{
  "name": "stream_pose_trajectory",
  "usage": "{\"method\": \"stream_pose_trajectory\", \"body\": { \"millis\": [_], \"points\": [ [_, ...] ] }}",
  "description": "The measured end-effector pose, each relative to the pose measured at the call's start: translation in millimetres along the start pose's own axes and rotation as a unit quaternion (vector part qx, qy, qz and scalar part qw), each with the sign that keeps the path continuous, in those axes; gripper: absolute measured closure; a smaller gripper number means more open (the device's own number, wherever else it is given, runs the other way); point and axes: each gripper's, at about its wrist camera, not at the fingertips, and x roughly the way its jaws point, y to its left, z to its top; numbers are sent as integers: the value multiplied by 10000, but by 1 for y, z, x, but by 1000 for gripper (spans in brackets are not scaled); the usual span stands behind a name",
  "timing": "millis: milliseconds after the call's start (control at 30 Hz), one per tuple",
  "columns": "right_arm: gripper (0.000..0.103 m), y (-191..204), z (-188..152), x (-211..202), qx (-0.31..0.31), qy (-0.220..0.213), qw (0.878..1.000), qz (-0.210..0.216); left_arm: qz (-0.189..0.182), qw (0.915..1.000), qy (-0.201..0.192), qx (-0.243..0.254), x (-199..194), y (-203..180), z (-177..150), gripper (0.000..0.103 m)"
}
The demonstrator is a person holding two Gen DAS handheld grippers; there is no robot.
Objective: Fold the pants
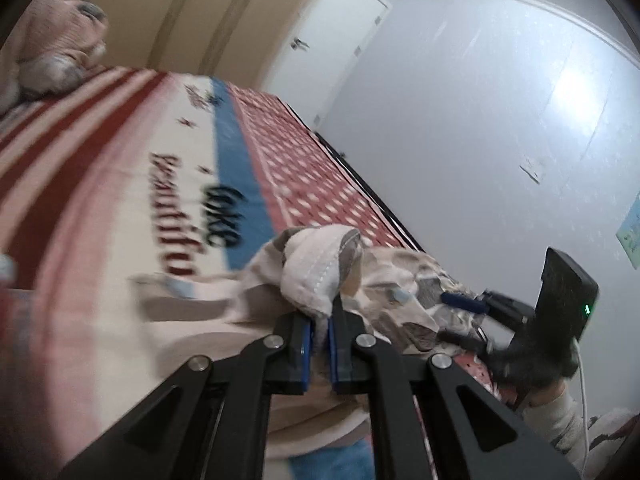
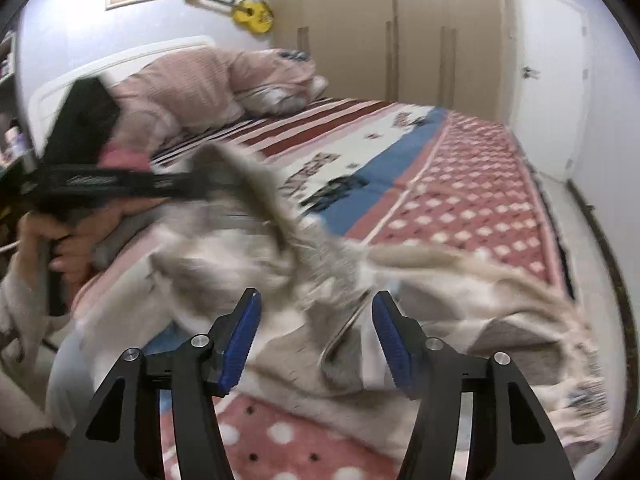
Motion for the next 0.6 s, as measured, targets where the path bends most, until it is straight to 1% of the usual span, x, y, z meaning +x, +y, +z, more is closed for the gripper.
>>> {"method": "stream_pose_trajectory", "body": {
  "millis": [67,133,233,333,367,433,467,533,600],
  "points": [
    [49,-3,11,2,-31,20,9996,-278,206,9996,-177,-46,-26,14,0,99],
    [49,-2,19,13,-112,195,9993,-308,287,9991,-293,-127,-43,24,-1,99],
    [50,10,19,38,-309,512,9981,-120,384,9984,-368,-171,-59,35,-8,99],
    [52,20,14,59,-475,748,9960,134,379,9987,-297,-143,-60,38,-16,99],
    [52,24,12,70,-567,911,9941,135,399,9987,-279,-119,-57,39,-17,99],
    [52,23,9,87,-694,1168,9905,-213,412,9988,-258,-99,-55,39,-19,99],
    [51,20,7,94,-739,1280,9878,-491,385,9989,-250,-124,-54,39,-20,99],
    [51,11,4,100,-634,1484,9850,-616,357,9989,-246,-169,-51,42,-22,99],
    [50,-1,-1,103,-426,1615,9846,-509,395,9987,-244,-190,-48,44,-23,99]
  ]
}}
